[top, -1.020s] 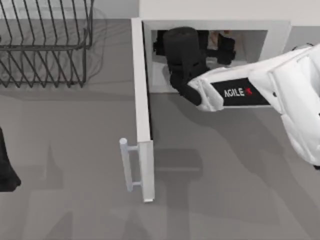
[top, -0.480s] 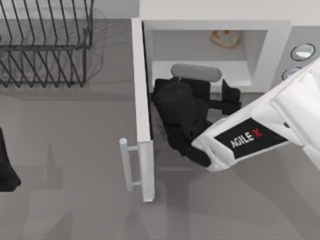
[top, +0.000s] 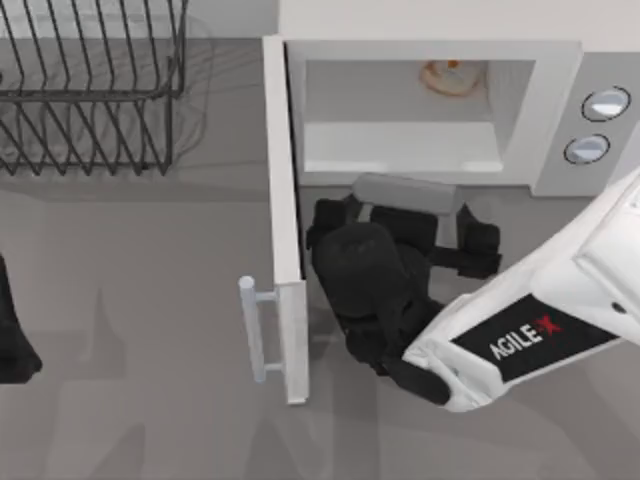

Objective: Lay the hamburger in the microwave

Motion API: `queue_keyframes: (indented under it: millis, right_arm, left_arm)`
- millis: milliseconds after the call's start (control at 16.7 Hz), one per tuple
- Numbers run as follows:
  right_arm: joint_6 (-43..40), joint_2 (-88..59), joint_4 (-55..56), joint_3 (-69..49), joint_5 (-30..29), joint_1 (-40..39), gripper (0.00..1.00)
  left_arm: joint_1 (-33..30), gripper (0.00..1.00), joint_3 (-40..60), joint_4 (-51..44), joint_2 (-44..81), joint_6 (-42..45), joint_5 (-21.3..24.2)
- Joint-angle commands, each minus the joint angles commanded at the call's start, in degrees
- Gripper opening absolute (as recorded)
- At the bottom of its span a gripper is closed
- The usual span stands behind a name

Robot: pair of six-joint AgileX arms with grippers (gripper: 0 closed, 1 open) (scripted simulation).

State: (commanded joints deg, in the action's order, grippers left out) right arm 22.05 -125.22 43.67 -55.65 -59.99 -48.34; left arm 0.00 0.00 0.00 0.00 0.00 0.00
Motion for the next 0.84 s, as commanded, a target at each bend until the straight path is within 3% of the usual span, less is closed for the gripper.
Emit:
queue_keyframes:
  millis: [300, 660, 840]
  right_arm:
    - [-0.1, 1.8, -2.5, -0.8, 0.2, 0.4, 1.00]
    - [-0.1, 13.2, -18.4, -4.1, 0.4, 0.4, 1.00]
    - [-0.1, 16.0, -21.4, -5.1, 0.4, 0.4, 1.00]
  left_arm:
    - [0.0, 1.00, 0.0, 0.0, 0.0, 0.0, 0.0]
    - [0.0, 1.00, 0.0, 0.0, 0.0, 0.0, 0.0]
    - [0.0, 1.00, 0.0, 0.0, 0.0, 0.0, 0.0]
